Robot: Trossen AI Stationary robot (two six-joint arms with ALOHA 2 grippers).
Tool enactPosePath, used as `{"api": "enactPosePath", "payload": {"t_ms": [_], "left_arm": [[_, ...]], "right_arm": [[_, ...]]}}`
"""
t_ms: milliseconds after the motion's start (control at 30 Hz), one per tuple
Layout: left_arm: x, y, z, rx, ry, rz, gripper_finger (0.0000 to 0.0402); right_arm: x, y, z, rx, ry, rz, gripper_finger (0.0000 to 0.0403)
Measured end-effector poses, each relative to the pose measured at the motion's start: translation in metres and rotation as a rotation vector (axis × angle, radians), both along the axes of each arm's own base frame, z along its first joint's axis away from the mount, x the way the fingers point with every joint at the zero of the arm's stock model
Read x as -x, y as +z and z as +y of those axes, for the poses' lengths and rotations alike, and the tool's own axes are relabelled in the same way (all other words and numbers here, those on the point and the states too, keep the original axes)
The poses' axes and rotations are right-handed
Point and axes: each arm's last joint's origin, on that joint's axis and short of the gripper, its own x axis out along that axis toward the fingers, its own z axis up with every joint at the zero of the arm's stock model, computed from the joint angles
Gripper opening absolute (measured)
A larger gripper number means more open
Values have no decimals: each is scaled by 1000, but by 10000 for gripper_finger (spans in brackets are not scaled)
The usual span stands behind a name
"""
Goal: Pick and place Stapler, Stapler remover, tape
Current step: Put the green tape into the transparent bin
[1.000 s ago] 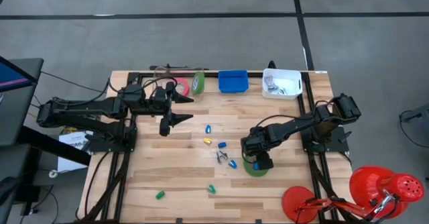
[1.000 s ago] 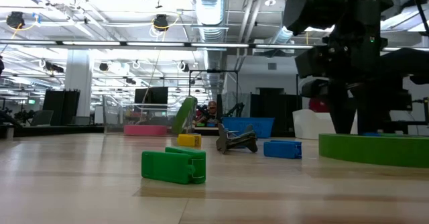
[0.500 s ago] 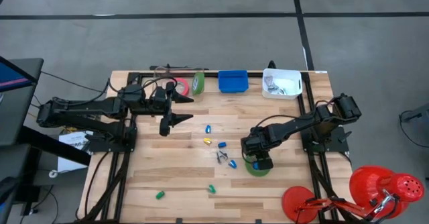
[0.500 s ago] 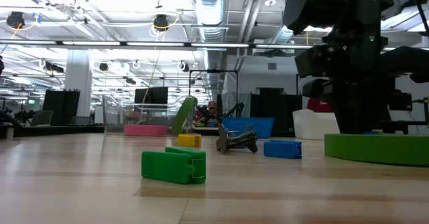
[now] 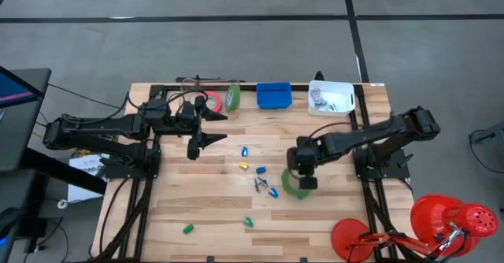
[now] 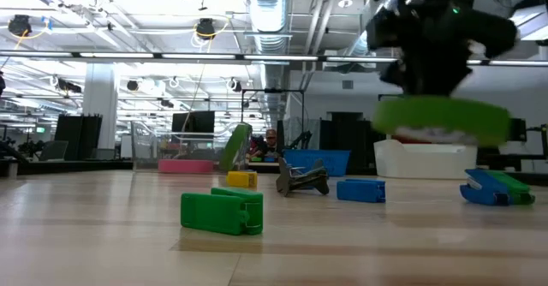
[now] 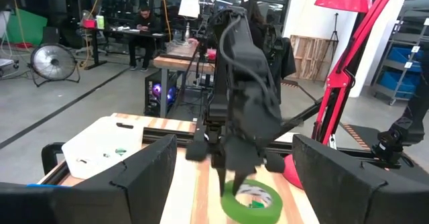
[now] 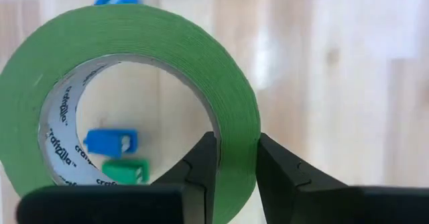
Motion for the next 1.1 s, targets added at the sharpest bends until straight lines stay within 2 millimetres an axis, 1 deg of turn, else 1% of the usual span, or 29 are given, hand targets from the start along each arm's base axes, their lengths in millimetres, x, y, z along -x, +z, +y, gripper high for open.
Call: {"api": "enactPosePath", "payload": {"t_ms": [233,333,600,700,867,1100], "left_arm": [[0,1,0,2,0,-9,285],[0,1,0,2,0,-11,285],[0,6,0,0,-1,-59,285],[1,10,0,22,-8,-100,285],[2,17,-3,63,-98,-169,285],[2,20,-4,104,-142,-204,285]], "right_arm": [[4,40,-25,54,-135,-163,69],[5,54,-36,85,-194,-219,69],[-2,90,-59,134,-271,-343,69],[-7,104,-64,146,-265,-412,68],[-13,132,-70,160,-260,-536,68],[-20,174,-70,181,-234,-759,68]]}}
